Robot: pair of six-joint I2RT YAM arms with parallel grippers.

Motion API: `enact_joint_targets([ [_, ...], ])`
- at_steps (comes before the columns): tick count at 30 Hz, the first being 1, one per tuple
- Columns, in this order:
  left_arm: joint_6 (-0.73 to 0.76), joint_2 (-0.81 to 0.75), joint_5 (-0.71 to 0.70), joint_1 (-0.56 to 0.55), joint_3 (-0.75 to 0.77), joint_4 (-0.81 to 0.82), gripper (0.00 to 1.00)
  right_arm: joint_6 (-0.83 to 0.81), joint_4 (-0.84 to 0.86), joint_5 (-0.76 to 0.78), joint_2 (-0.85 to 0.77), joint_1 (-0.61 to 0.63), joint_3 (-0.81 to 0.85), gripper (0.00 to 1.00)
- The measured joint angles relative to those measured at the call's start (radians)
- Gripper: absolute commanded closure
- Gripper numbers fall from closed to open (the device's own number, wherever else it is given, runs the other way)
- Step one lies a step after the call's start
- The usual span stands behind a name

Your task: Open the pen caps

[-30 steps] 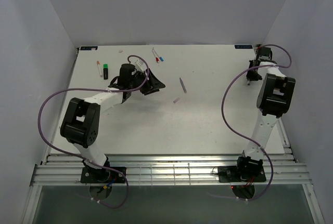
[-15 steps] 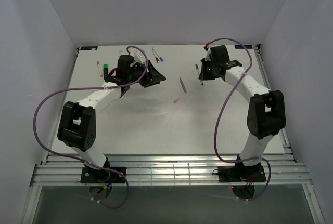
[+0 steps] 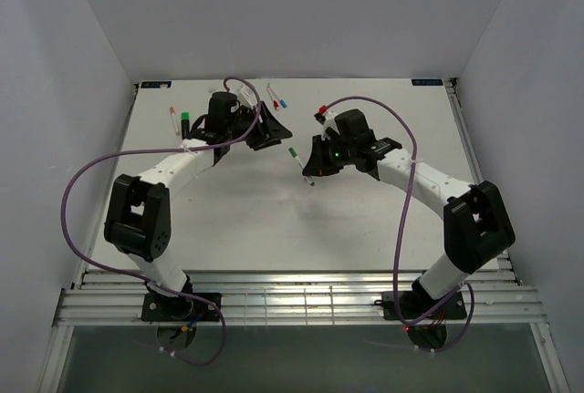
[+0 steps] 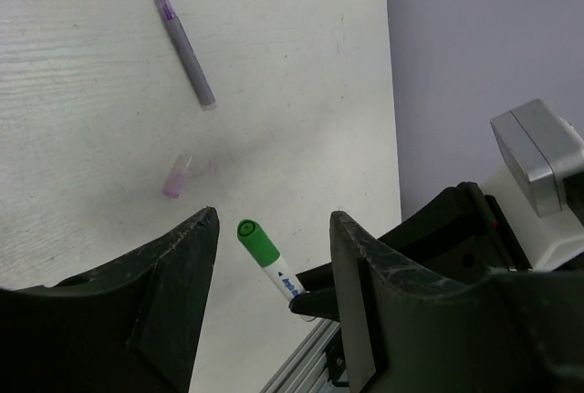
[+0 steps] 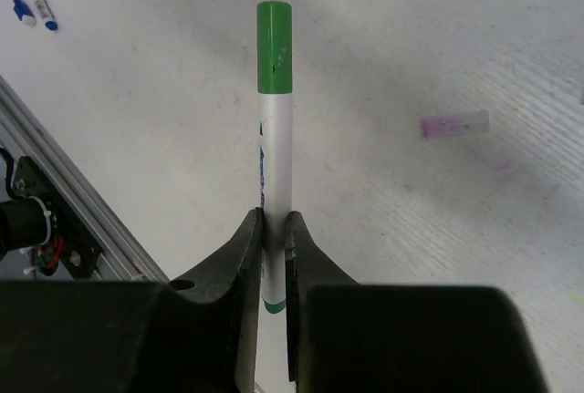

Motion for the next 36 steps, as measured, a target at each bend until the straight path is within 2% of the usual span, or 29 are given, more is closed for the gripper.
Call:
enact_joint_targets([
  [5, -0.013, 0.021, -0.015, -0.029, 0.000, 0.000, 0.33, 0.015, 0.027, -0.020, 0.012, 0.013, 0.027, 0.92],
  [13, -0.032, 0.037, -0.038, -0.055, -0.006, -0.004, 0.36, 0.026, 0.057, -0.035, 0.032, 0.012, 0.060, 0.92],
  [16, -0.039, 0.037, -0.042, -0.060, -0.006, -0.004, 0.43, 0.032, 0.060, -0.037, 0.043, 0.012, 0.064, 0.92],
  [21, -0.053, 0.037, -0.042, -0.061, -0.006, -0.004, 0.71, 0.037, 0.068, -0.037, 0.046, 0.014, 0.064, 0.92],
  [27, -0.060, 0.037, -0.034, -0.063, -0.006, 0.000, 0.87, 0.037, 0.068, -0.035, 0.051, 0.019, 0.064, 0.92],
  [29, -0.056, 0.037, -0.034, -0.063, -0.003, -0.005, 0.98, 0.037, 0.072, -0.035, 0.054, 0.019, 0.064, 0.92],
  [32, -0.053, 0.037, -0.034, -0.063, -0.003, -0.010, 1.00, 0.034, 0.076, -0.036, 0.061, 0.019, 0.066, 0.79],
  [33, -0.053, 0.037, -0.034, -0.063, -0.003, -0.011, 1.00, 0.032, 0.076, -0.037, 0.063, 0.020, 0.067, 0.69],
  [34, -0.053, 0.037, -0.034, -0.063, -0.003, -0.011, 1.00, 0.033, 0.076, -0.037, 0.066, 0.020, 0.069, 0.64],
  [36, -0.050, 0.037, -0.034, -0.063, -0.004, -0.012, 1.00, 0.027, 0.079, -0.041, 0.073, 0.020, 0.079, 0.62],
])
